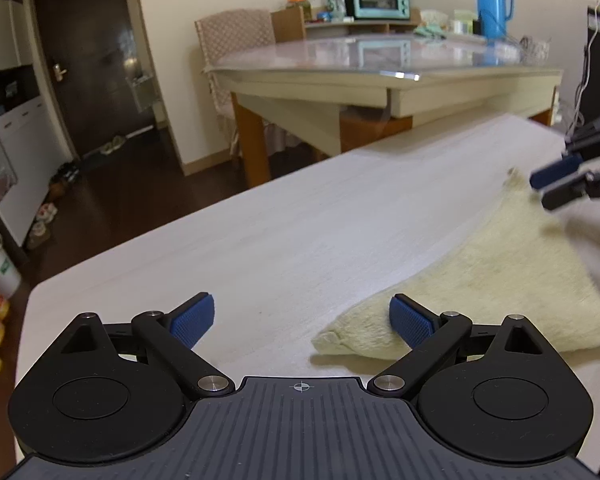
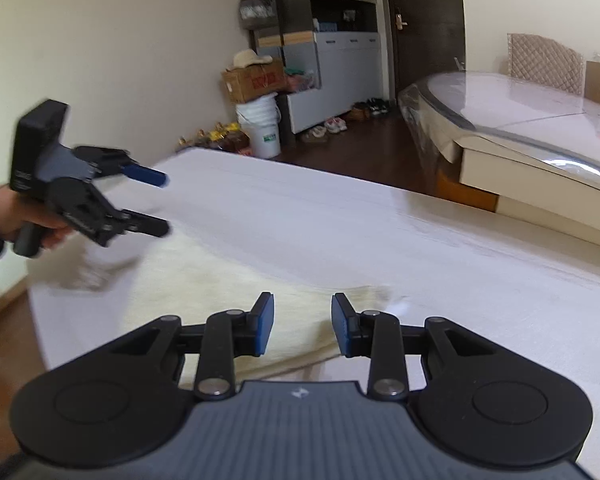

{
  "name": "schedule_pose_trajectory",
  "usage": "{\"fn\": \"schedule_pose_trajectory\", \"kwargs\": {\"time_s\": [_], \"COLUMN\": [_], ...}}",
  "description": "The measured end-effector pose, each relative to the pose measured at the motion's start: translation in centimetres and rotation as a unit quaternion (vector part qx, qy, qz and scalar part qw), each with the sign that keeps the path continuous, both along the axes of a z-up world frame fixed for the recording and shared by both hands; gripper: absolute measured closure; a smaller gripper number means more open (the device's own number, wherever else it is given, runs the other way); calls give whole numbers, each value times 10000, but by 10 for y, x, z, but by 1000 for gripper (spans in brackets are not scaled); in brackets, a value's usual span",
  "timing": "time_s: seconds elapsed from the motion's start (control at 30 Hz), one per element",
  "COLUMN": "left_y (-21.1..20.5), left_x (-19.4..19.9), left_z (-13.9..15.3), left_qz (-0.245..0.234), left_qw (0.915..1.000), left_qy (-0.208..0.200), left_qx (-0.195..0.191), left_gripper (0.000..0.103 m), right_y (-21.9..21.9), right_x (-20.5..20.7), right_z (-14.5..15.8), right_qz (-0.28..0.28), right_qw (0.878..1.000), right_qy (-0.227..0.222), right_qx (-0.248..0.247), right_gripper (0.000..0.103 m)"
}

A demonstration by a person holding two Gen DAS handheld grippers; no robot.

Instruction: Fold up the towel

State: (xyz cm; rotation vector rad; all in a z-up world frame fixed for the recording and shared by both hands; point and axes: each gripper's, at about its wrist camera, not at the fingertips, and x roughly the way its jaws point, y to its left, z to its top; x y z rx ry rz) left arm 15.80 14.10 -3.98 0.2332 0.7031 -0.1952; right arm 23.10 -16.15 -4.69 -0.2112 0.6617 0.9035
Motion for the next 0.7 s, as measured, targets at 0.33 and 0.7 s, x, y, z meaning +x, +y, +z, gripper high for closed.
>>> {"fn": "schedule_pose_trajectory", "kwargs": {"time_s": [0.33,0.7], "left_y": [-3,-65], "left_x": [-12,-51], "left_z": [6,-4], "left_qz": [-2,-884], "left_qw": [9997,9959], "left_qy": [-159,-99], "left_qx": [-189,168], "left_gripper": [5,5], "right_y": [2,46], "right_x": [-22,-89], "right_z": [3,-4], "right_qz": [221,900], "right_qw": [9995,9945], "right_qy": [-142,-438], "right_qx": [154,-310], "right_gripper": [64,61]}}
